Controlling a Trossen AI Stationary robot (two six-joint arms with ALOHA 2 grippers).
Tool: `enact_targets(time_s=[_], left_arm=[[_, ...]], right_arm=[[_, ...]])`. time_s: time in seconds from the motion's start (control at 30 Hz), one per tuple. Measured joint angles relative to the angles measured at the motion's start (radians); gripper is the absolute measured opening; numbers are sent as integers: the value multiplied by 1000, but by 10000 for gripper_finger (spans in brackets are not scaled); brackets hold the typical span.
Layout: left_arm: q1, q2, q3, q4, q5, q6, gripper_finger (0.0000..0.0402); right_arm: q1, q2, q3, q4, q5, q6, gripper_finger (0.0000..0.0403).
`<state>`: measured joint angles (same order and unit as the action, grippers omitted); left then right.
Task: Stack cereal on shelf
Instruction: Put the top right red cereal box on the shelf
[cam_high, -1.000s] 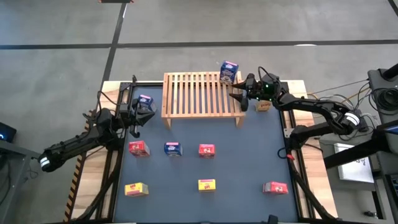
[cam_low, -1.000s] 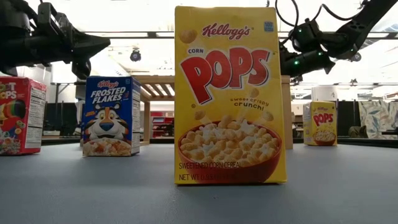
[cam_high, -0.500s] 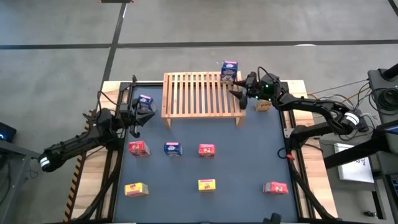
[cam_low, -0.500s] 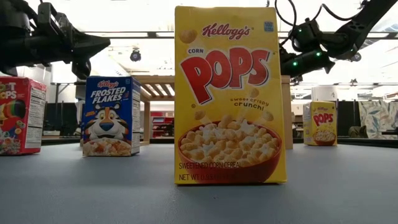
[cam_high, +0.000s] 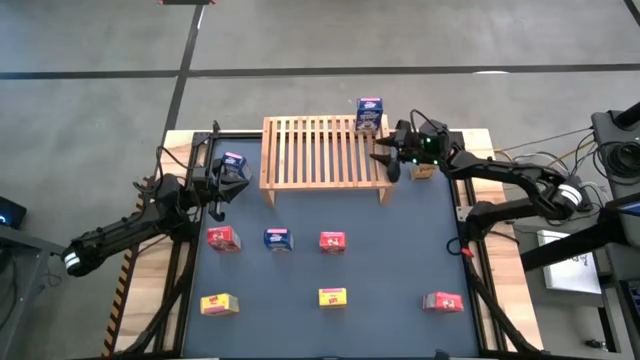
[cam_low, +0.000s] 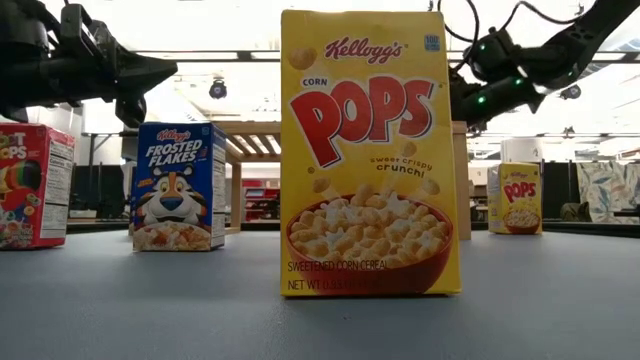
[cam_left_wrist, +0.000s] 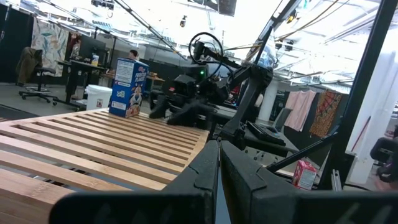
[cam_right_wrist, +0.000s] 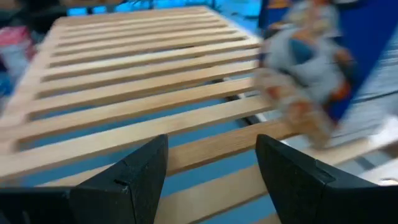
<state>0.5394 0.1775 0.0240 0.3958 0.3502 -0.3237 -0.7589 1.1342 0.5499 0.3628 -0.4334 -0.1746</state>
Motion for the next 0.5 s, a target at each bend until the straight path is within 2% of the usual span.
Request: enact_targets(time_s=[0.2, 0.5], left_arm=[[0, 0, 0, 0, 0, 0, 0], [0, 0, 0, 0, 0, 0, 0]], right_arm=[[41, -161, 0, -164, 93, -27, 233], [107, -393, -21, -270, 104, 25, 233]])
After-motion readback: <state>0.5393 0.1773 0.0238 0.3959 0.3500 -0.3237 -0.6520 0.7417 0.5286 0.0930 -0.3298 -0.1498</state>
